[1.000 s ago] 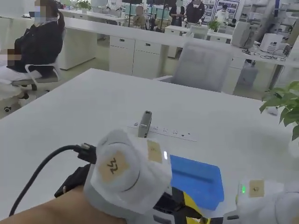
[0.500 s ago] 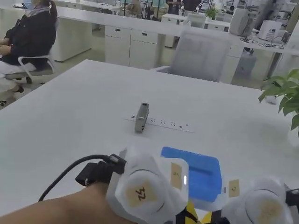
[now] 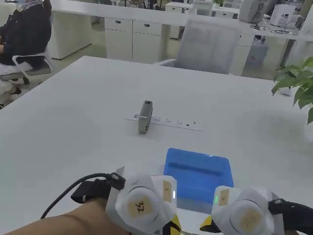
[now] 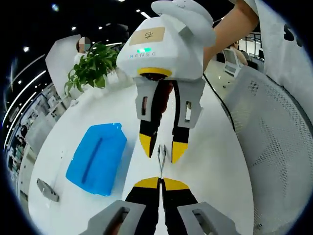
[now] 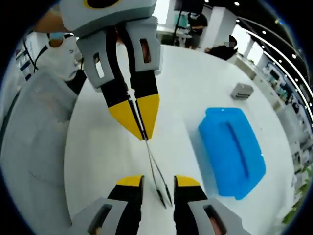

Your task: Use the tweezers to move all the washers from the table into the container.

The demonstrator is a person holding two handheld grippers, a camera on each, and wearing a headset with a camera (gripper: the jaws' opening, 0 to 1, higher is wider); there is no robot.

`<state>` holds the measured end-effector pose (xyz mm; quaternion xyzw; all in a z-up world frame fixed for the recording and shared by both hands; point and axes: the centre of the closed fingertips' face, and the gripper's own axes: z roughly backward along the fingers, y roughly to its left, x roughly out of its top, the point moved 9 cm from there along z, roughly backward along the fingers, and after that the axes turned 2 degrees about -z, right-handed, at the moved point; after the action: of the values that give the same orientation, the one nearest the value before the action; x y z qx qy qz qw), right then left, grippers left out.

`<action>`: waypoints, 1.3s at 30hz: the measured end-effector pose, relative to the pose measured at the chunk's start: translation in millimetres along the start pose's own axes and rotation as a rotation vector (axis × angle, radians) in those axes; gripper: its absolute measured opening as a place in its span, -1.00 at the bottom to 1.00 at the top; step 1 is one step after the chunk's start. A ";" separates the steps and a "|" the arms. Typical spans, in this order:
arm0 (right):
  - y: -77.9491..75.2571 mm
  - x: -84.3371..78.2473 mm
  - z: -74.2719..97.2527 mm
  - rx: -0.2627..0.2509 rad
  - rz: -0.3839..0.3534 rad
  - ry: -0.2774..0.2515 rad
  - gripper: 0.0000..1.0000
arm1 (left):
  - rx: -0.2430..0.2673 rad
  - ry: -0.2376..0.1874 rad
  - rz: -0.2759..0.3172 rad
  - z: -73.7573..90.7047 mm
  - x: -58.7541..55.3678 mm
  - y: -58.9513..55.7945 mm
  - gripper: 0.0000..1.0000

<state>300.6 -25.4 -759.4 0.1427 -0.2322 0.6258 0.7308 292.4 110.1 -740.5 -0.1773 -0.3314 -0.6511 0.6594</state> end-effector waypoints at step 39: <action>43.9 -51.4 116.6 -0.437 -0.736 -0.433 0.61 | 0.467 -0.149 0.839 79.1 -24.7 -36.5 0.90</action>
<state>233.2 -119.4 -690.4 0.1857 -0.4394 0.2179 0.8515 242.1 177.8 -707.5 -0.1891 -0.4149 -0.2228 0.8616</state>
